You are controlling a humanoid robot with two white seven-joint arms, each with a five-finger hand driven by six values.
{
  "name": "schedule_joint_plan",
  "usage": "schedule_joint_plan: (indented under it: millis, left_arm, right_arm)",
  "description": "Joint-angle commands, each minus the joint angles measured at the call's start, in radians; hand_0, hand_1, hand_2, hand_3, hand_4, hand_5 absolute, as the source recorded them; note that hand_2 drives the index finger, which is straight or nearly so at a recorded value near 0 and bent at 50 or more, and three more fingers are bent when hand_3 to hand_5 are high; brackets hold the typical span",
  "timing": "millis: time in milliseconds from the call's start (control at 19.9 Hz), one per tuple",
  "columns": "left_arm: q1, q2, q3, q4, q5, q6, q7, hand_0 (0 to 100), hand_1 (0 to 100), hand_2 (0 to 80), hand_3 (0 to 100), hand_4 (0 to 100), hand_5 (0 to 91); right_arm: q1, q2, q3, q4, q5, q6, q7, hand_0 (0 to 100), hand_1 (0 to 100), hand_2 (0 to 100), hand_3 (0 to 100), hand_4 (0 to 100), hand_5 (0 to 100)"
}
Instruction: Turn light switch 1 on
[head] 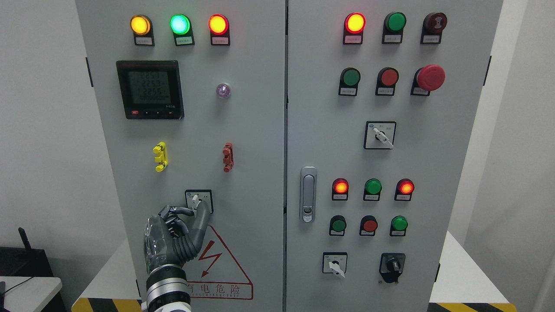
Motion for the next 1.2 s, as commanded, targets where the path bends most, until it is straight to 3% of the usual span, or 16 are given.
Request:
schedule_joint_plan:
  millis: [0,1153]
  left_arm:
    - [-0.002,0.0,-0.001,-0.004,-0.001,0.002,0.0,21,50,58.9,100,100,87.2]
    - [-0.023,0.0,-0.005,-0.006,-0.004,0.061,-0.001,20,49,60.9,100,100,87.1]
  right_arm:
    - [0.0,0.001,0.023,0.0,0.005,0.001,0.0,12,39,0,0,0,0]
    - [0.0,0.001,0.023,0.0,0.005,0.001,0.0,12,39,0,0,0,0]
